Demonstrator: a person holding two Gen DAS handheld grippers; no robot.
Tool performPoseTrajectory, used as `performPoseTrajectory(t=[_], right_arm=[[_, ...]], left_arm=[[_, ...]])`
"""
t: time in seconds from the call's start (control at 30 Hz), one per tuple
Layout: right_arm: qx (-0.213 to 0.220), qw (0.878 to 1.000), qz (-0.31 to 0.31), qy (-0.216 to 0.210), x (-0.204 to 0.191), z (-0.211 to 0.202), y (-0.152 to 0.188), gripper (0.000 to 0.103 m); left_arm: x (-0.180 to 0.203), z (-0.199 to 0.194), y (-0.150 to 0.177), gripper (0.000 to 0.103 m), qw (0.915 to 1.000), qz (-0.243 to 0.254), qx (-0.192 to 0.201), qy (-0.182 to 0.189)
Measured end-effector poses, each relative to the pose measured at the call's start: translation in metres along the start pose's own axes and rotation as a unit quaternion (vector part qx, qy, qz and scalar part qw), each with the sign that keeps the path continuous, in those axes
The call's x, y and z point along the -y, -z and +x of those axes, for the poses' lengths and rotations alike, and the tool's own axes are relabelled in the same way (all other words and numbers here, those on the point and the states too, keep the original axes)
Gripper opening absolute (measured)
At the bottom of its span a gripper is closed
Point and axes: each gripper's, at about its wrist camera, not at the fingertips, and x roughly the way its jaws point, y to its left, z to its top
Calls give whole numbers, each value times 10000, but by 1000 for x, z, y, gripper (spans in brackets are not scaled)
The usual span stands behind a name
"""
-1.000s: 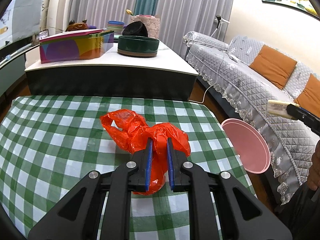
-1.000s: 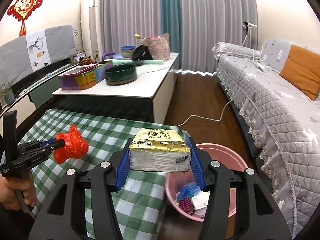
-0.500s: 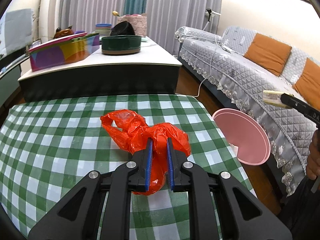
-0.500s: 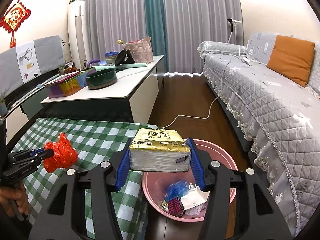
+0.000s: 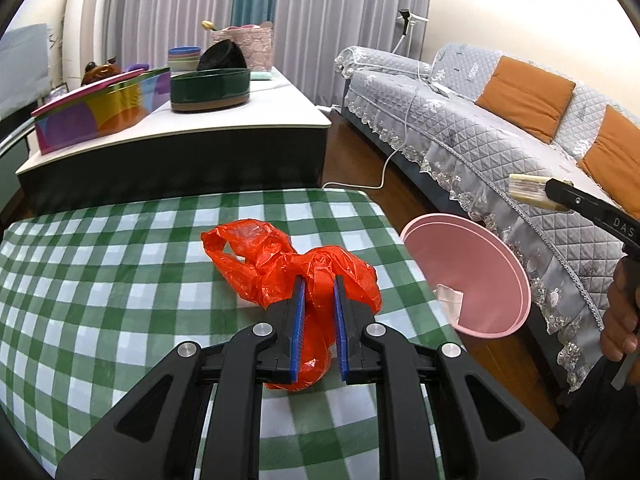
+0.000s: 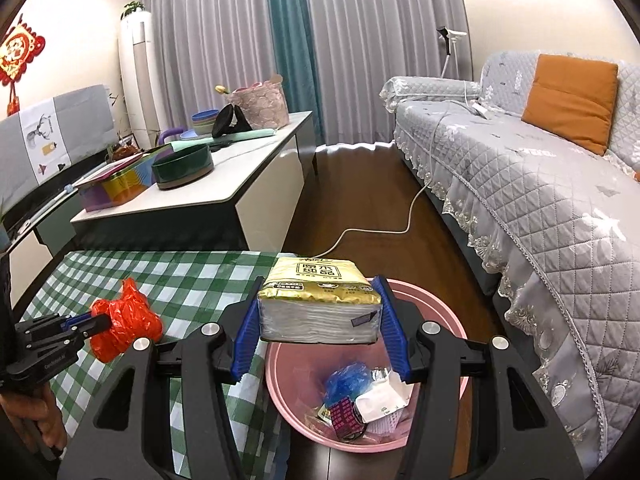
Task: Collect trash
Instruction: 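Carry the red bag and tissue packet over the pink bin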
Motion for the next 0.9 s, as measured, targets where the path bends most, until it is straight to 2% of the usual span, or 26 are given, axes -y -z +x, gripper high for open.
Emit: performPoseTrajectory(t=[0.9], right_arm=[[66, 9983, 339, 463, 43, 17, -5, 53]], left_arm=[[77, 41, -42, 13, 9975, 454, 114, 529]])
